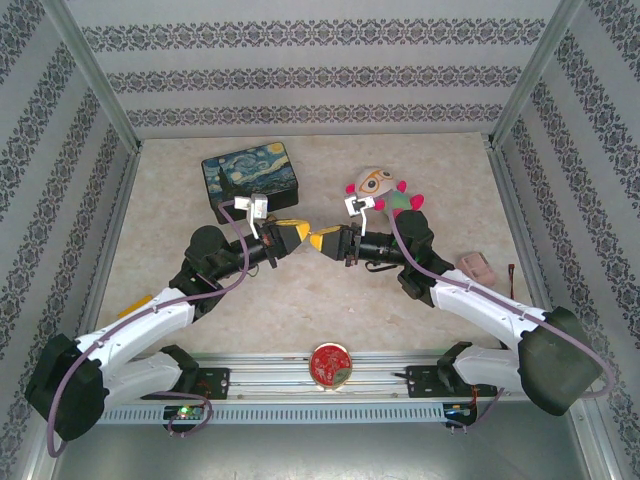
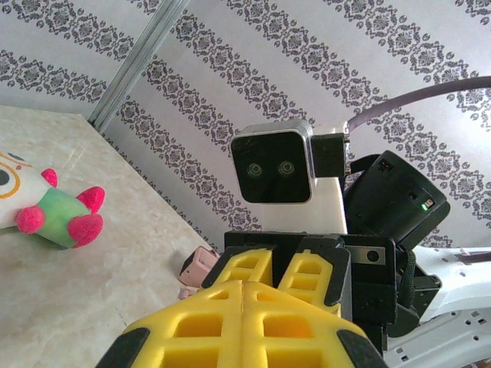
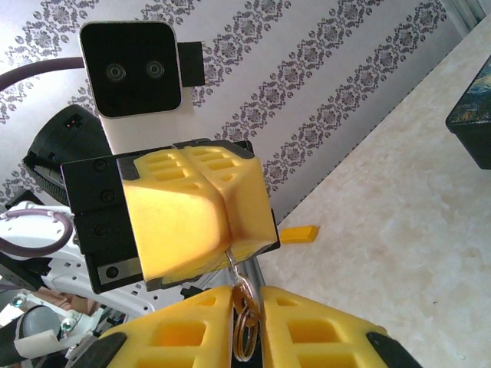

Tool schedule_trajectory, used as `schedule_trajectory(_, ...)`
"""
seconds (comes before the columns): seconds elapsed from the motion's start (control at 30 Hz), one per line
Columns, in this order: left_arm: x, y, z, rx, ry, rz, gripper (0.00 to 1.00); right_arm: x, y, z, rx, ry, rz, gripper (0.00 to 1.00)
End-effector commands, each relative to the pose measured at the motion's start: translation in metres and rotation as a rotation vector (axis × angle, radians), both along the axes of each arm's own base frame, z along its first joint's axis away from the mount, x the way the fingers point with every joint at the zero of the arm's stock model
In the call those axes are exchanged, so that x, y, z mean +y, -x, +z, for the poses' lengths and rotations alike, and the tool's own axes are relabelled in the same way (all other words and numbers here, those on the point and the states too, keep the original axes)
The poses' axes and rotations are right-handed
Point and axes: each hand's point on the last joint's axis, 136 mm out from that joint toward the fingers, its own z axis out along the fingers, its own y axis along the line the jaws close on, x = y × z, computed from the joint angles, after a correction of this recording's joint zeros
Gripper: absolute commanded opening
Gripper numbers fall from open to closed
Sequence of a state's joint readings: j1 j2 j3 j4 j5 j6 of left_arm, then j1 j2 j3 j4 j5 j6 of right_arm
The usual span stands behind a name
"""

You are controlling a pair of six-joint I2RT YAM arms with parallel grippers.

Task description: Unlock the padlock with the key

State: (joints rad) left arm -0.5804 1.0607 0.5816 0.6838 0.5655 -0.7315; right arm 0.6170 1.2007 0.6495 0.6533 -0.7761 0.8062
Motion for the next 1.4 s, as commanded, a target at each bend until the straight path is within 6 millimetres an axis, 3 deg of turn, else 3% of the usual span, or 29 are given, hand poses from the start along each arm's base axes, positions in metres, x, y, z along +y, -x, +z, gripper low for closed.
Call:
schedule_trajectory(0.0, 0.004, 0.001, 0.013, -0.043, 0.047, -0.006, 0.00, -0.004, 0.001, 0.010, -0.040, -0.032, 0.003, 0.15)
schedule_trajectory(0.2, 0.006, -0.002, 0.010, -0.030, 0.049, 0.009, 0.00, -0.006, 0.000, 0.013, -0.045, -0.041, -0.008, 0.00)
schedule_trajectory(0.3, 0.009, -0.006, 0.008, -0.012, 0.055, 0.032, 0.04, -0.010, -0.004, 0.008, -0.038, -0.035, -0.036, 0.00)
schedule_trajectory(0.37, 0.012, -0.009, 0.006, 0.001, 0.061, 0.049, 0.17, -0.013, -0.007, 0.005, -0.033, -0.029, -0.061, 0.00)
schedule_trajectory(0.43, 0.015, -0.012, 0.004, 0.018, 0.069, 0.070, 0.43, -0.016, -0.009, 0.000, -0.024, -0.014, -0.090, 0.00)
schedule_trajectory(0.53, 0.023, -0.018, 0.002, 0.043, 0.083, 0.128, 0.74, -0.022, -0.018, -0.012, 0.008, 0.025, -0.155, 0.00)
schedule_trajectory(0.67, 0.036, -0.025, -0.003, 0.073, 0.067, 0.220, 1.00, -0.034, -0.034, -0.035, 0.082, 0.099, -0.271, 0.00)
schedule_trajectory(0.83, 0.067, -0.039, -0.027, 0.163, -0.027, 0.426, 0.99, -0.053, -0.051, -0.067, 0.160, 0.231, -0.429, 0.00)
schedule_trajectory(1.03, 0.106, -0.052, -0.075, 0.314, -0.296, 0.661, 0.99, -0.066, -0.059, -0.084, 0.204, 0.330, -0.515, 0.00)
schedule_trajectory(1.37, 0.114, -0.094, -0.141, 0.447, -0.608, 0.813, 0.99, -0.078, -0.066, -0.113, 0.281, 0.451, -0.586, 0.00)
